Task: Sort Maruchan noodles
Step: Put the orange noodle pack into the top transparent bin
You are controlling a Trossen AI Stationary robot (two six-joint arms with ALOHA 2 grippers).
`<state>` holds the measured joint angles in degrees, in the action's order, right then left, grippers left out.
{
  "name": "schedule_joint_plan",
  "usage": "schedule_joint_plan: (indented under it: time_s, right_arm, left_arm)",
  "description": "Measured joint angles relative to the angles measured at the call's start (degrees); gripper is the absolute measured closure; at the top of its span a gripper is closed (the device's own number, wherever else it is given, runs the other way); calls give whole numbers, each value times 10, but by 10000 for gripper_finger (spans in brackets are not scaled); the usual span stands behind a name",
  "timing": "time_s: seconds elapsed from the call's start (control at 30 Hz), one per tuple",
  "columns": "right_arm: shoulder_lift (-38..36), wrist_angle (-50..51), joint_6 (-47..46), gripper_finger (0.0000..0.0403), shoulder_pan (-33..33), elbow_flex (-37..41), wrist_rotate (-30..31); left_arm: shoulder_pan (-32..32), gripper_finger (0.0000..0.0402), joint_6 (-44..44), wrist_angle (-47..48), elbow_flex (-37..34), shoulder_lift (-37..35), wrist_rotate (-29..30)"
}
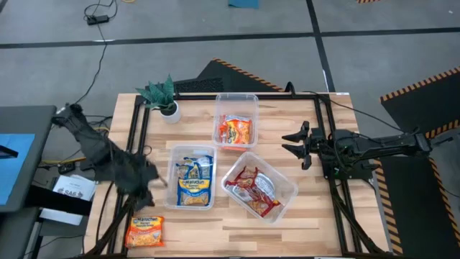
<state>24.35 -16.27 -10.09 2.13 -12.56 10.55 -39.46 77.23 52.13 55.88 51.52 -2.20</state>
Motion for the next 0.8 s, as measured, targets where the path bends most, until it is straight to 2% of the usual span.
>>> schedule_joint_plan:
  time_s: [0.23,0.37,0.53,0.8]
  right_arm:
    - [0,2,0,221,0,0,0]
    - [0,2,0,221,0,0,0]
    - [0,2,0,221,0,0,0]
    - [0,2,0,221,0,0,0]
  left_arm:
    - [-138,221,118,-2,0,131,-1]
    - [-199,221,134,-2,0,205,6]
    - [-236,222,113,-3,0,291,49]
    - [-243,222,45,-28,0,384,73]
